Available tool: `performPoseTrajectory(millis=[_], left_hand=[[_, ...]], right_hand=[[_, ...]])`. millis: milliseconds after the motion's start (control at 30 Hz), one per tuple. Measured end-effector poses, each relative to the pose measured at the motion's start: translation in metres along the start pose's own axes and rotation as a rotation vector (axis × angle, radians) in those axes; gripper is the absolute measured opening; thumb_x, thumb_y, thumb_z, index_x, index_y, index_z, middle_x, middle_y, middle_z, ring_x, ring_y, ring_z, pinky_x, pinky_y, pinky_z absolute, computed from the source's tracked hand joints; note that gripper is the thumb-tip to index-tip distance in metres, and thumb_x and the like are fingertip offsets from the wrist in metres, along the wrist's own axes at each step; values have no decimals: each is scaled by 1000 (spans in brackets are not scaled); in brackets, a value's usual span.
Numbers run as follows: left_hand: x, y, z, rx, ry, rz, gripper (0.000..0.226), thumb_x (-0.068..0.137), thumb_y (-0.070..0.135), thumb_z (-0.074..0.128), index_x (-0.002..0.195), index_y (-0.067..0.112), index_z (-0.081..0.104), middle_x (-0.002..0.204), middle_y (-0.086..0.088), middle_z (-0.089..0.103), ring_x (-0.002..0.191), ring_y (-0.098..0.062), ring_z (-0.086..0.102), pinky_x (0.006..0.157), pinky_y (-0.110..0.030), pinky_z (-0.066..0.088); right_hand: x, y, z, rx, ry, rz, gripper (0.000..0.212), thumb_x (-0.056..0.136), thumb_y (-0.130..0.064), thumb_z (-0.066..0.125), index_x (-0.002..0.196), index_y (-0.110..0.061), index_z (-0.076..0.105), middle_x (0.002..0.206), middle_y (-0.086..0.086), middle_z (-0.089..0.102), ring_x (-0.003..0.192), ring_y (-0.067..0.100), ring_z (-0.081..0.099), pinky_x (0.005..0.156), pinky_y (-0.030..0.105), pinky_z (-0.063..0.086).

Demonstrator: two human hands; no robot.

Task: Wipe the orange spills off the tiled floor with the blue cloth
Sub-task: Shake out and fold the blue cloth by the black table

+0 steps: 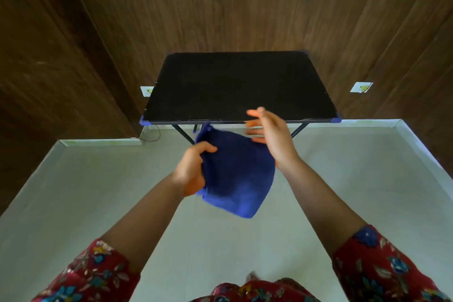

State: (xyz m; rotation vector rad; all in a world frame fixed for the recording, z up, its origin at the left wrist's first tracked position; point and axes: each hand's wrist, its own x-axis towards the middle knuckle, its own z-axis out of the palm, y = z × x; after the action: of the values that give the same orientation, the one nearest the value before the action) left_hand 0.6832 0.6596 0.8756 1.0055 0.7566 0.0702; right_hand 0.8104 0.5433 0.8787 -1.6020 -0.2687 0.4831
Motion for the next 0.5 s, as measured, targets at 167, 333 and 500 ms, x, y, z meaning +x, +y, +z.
performPoseTrajectory(millis=[167, 333, 500], left_hand=[[-4, 11, -25, -97, -119, 7, 37, 68, 18, 46, 95, 6, 68, 99, -14, 69, 92, -32, 63, 86, -41, 45], [-6, 33, -37, -8, -175, 45, 37, 66, 20, 48, 96, 7, 64, 89, -11, 70, 85, -29, 62, 82, -39, 46], [3, 28, -64, 105, -231, 41, 57, 44, 36, 88, 96, 15, 76, 104, -8, 73, 90, -24, 70, 78, -38, 52]], right_hand=[[-28, 53, -22, 138, -182, 620, 80, 78, -83, 37, 105, -17, 72, 107, 5, 74, 105, 22, 64, 102, 38, 43], [-37, 32, -28, 471, -311, 467, 48, 96, -51, 45, 113, -14, 69, 113, 6, 72, 110, 21, 66, 95, 37, 47], [-32, 28, -35, 410, -238, 333, 13, 95, -26, 56, 95, -20, 67, 95, 0, 72, 89, 14, 68, 84, 31, 50]])
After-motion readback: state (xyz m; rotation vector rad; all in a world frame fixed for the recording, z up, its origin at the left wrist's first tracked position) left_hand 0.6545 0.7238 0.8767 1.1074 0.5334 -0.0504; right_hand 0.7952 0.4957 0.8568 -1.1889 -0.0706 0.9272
